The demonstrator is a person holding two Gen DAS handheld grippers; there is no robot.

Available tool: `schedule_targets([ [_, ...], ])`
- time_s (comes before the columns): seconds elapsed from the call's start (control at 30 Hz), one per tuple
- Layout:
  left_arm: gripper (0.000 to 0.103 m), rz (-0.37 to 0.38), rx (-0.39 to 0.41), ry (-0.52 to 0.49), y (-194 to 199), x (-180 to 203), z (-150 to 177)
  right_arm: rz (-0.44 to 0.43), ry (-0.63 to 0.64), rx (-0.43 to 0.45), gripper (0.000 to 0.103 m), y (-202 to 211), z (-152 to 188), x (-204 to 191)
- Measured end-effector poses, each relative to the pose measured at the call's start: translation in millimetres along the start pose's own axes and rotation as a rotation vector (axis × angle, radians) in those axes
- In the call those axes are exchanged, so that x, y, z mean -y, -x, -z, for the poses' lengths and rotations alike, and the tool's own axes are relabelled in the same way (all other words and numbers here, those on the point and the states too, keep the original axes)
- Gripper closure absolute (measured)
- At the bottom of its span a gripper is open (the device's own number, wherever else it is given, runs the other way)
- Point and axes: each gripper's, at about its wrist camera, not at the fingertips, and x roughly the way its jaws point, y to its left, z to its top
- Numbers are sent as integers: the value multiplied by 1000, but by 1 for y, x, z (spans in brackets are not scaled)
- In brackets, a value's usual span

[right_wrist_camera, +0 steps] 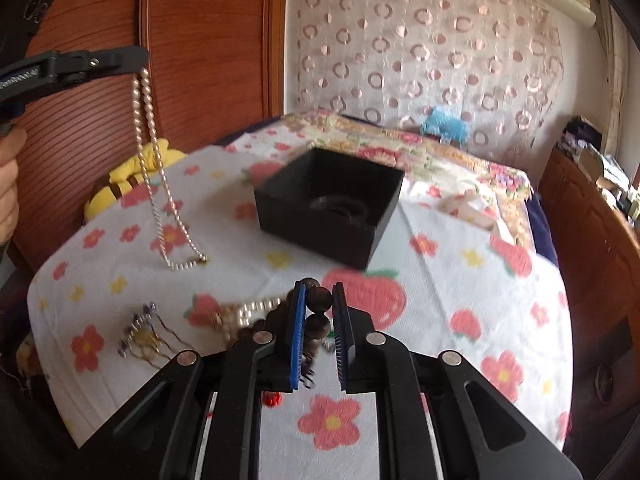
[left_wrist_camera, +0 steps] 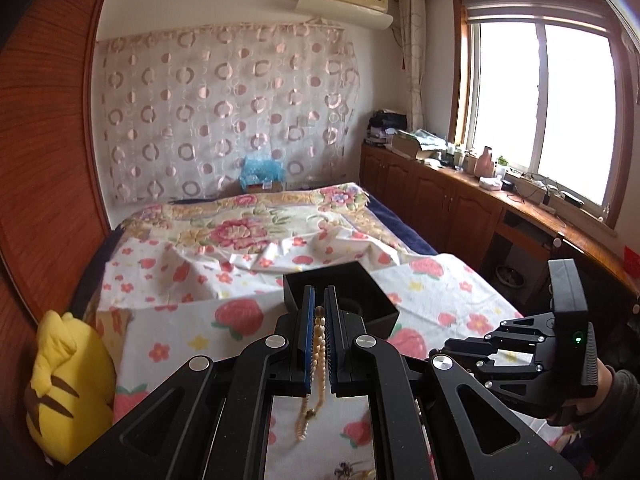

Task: Organize jewelry
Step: 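Lift the pearl necklace with the left tool while the right tool grasps the wooden bead bracelet, then lower the necklace and bead bracelet into the black box, opening both tools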

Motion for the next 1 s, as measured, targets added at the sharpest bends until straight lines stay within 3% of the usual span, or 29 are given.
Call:
schedule_targets([
  [0.6,99,19,15,-10,-30,2,-62,62,4,67,88,-3,-66,40],
  [1.0,99,-28,33,-44,-56,14,-98,77,-30,83,88,-12,-89,67],
])
